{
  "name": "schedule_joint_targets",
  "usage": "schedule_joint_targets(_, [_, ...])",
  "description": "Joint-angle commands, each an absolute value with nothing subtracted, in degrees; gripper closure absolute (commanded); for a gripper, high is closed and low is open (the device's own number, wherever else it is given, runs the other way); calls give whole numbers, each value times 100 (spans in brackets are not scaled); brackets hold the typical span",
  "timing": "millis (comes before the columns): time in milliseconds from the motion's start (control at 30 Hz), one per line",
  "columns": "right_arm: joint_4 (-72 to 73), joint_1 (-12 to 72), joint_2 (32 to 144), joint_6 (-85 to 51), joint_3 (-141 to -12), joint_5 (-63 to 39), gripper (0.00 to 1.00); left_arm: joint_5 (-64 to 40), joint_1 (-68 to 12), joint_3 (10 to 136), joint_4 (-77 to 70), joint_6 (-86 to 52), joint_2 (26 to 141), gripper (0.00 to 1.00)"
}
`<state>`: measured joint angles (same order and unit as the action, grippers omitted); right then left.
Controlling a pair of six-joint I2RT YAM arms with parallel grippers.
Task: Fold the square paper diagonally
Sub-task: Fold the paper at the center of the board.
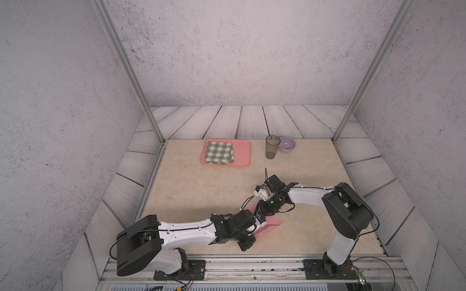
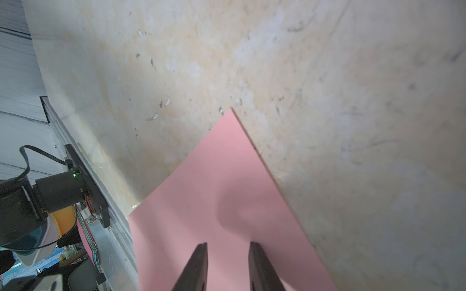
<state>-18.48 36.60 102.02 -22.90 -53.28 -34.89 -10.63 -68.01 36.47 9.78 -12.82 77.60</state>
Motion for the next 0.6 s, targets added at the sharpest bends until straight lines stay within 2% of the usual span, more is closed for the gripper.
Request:
schedule_joint_targets(0, [-2022, 3621, 10196, -2352, -5091, -3101, 68, -645, -6781, 3699, 1204, -1163, 7699, 100])
schedule_joint_targets(567, [-1960, 3517, 9984, -2455, -4917, -3031, 66, -736, -5961, 3958, 1317, -674, 8199, 100])
